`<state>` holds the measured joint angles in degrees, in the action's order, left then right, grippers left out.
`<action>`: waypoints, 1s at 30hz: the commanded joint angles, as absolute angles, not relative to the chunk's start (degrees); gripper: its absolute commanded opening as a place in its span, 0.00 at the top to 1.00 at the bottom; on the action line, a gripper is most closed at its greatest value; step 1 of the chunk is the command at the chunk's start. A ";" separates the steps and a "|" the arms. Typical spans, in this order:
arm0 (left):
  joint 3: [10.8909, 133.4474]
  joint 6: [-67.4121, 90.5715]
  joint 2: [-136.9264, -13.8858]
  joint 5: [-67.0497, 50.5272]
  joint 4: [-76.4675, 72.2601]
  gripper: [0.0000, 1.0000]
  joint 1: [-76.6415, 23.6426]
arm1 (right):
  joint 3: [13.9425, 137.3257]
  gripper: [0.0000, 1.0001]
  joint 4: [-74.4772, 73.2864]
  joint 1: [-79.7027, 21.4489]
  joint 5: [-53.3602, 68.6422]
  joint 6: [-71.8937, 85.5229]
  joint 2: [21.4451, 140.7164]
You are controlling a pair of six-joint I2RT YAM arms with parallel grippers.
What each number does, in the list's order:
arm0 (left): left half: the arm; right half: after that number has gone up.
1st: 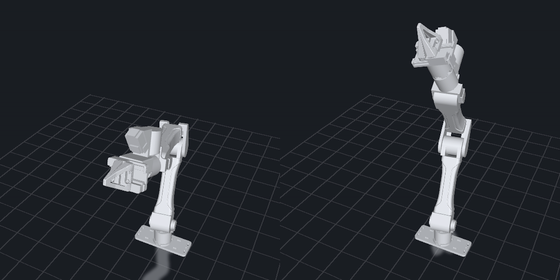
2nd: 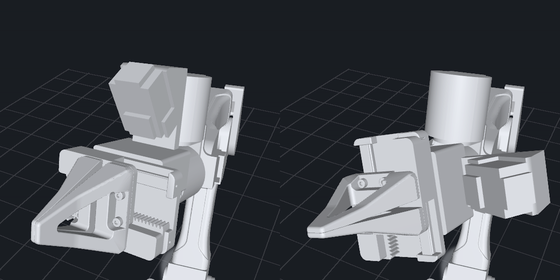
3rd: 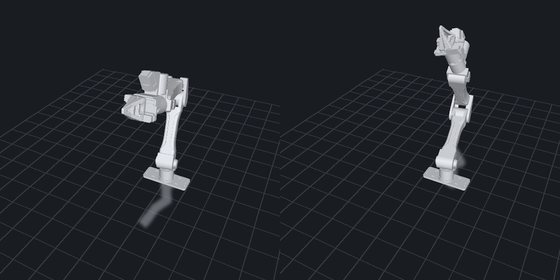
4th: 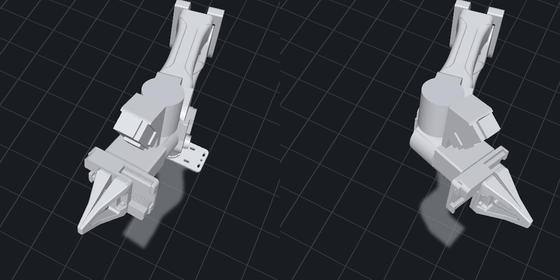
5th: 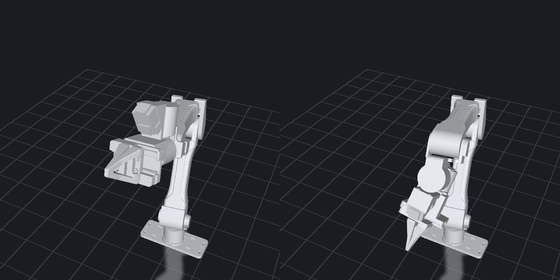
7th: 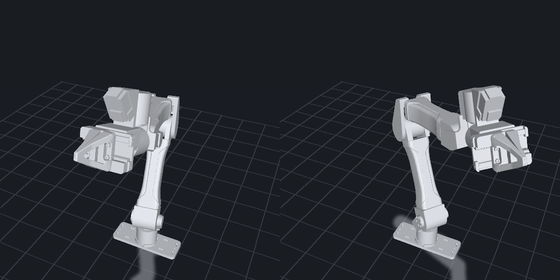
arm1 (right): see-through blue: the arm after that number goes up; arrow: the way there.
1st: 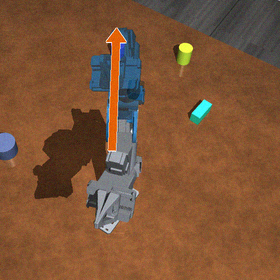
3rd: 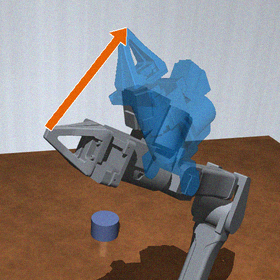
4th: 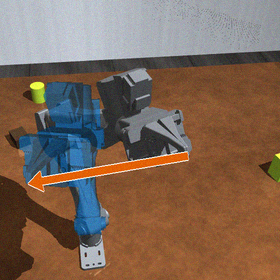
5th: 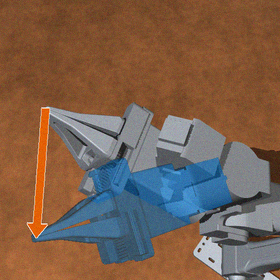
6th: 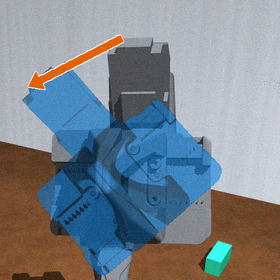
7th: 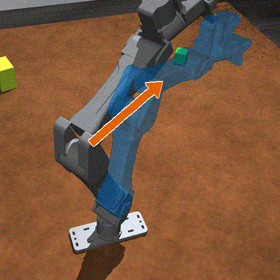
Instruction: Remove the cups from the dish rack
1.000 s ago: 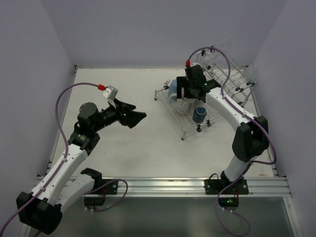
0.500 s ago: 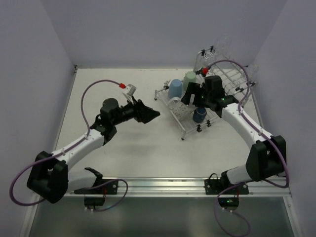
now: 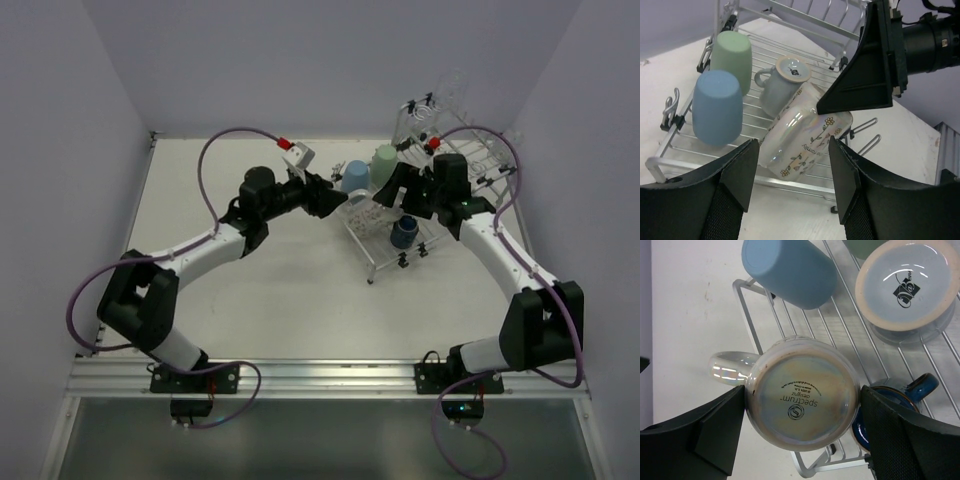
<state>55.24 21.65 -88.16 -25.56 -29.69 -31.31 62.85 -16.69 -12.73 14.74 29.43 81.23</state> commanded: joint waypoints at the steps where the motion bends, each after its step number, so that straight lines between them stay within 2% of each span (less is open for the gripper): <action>1: 60.81 13.98 -93.84 -28.56 -30.95 0.36 -31.55 | 64.07 0.61 -7.30 -12.48 21.88 33.66 76.64; 6: 65.21 12.66 -98.43 -35.33 -29.53 0.41 -31.55 | 63.37 0.61 -6.33 -11.69 23.37 34.63 75.50; 12: 66.80 9.24 -99.40 -33.05 -26.99 0.42 -31.55 | 62.49 0.61 -4.49 -10.37 26.10 35.95 74.53; 14: 67.06 8.53 -99.67 -32.08 -26.46 0.45 -31.64 | 62.05 0.61 -4.13 -9.85 27.24 36.65 74.18; 15: 67.15 8.53 -99.75 -31.73 -26.37 0.55 -31.64 | 61.96 0.61 -3.78 -9.67 28.38 36.91 74.18; 17: 66.89 9.22 -99.49 -31.99 -27.33 0.69 -31.64 | 61.79 0.61 -3.69 -9.40 28.74 37.09 74.00; 20: 66.71 9.84 -98.09 -32.34 -27.51 0.99 -31.64 | 61.00 0.61 -3.08 -9.05 29.00 37.35 73.48; 23: 66.09 9.84 -95.28 -31.73 -26.99 1.00 -31.64 | 60.47 0.60 -2.99 -8.70 29.62 37.44 73.04; 26: 66.97 9.58 -91.77 -31.03 -24.63 1.00 -31.82 | 59.42 0.53 -1.94 -8.70 31.98 36.74 72.42; 30: 72.23 6.51 -89.30 -30.49 -16.02 1.00 -31.82 | 57.83 0.31 -1.32 -8.70 33.66 34.46 70.49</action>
<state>65.47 8.16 -95.70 -30.26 -14.63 -32.21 58.52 -5.08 -8.69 29.65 36.01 73.21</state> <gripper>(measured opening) 0.240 0.666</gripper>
